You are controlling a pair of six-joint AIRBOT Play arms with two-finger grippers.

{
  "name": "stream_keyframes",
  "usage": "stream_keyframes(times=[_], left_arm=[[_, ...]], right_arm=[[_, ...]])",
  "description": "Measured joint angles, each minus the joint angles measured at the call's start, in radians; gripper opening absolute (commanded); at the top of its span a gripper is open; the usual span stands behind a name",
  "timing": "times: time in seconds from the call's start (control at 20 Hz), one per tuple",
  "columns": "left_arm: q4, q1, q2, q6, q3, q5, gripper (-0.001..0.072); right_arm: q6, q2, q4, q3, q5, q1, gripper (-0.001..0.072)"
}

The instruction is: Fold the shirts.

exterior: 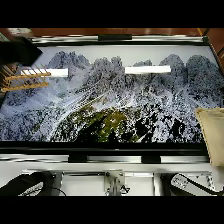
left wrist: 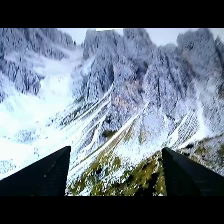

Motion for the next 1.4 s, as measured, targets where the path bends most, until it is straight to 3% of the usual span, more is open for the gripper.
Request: stream_keyframes(times=[0.2,0.35,0.5,0.75,1.05,1.4], left_arm=[[0.008,-0.003,-0.127,0.021,-0.048,-0.018,0.0671],[0.008,-0.009,-0.23,0.036,-0.059,-0.066,0.0671],[0.016,-0.011,-0.301,0.062,-0.063,-0.14,0.0671],[0.04,-0.011,-0.345,0.085,-0.065,-0.157,0.0672],[0.055,0.001,-0.363,0.089,-0.066,-0.154,0.0672],[0.056,0.006,-0.375,0.089,-0.066,-0.128,0.0672]], right_arm=[[0.015,-0.005,0.129,-0.155,-0.076,0.386,0.0612],[-0.013,-0.037,0.089,-0.204,-0.185,0.664,0.0612],[-0.02,-0.078,0.044,-0.223,-0.214,0.818,0.0612],[0.012,-0.134,0.095,-0.232,-0.233,0.893,0.0612],[0.051,-0.214,0.273,-0.234,-0.213,0.883,0.0612],[0.056,-0.233,0.326,-0.233,-0.208,0.88,0.0612]])
